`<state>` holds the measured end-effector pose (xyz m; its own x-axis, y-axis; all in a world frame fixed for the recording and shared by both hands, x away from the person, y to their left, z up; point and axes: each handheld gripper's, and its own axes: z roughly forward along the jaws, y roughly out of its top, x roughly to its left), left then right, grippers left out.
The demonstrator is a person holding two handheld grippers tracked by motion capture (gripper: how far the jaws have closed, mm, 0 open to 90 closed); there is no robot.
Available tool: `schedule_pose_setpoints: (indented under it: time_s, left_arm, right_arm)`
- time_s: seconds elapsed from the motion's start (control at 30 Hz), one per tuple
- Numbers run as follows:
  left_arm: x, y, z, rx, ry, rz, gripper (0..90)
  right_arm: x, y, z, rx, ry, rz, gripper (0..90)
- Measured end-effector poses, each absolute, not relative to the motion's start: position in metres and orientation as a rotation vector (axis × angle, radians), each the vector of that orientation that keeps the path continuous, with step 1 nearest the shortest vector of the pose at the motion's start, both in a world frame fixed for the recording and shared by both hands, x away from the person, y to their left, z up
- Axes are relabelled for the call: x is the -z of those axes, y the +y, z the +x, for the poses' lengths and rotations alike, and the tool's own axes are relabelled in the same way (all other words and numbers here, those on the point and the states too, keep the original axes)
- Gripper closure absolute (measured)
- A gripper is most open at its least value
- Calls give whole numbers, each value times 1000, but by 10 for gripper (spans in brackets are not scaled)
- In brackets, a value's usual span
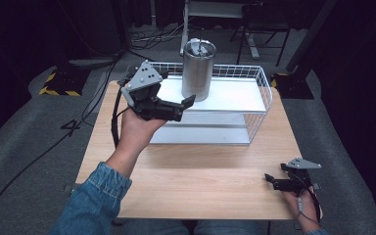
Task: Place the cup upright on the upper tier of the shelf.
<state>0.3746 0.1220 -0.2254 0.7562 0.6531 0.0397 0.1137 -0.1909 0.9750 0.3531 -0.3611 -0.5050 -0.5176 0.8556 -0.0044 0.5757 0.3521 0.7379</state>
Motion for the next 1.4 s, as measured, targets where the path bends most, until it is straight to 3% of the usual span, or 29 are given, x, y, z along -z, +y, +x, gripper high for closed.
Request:
schedule_pose_setpoints:
  time_s: [0.73, 1.03, 1.4]
  left_arm:
    - [281, 170, 315, -463, 611, 1769, 0]
    - [323, 193, 304, -408, 637, 1797, 0]
    - [374, 205, 292, -431, 700, 1888, 0]
  right_arm:
    - [505, -360, 354, -980, 2235, 1250, 157]
    - [505, -360, 354, -980, 2235, 1250, 158]
    - [505, -360, 354, -980, 2235, 1250, 158]
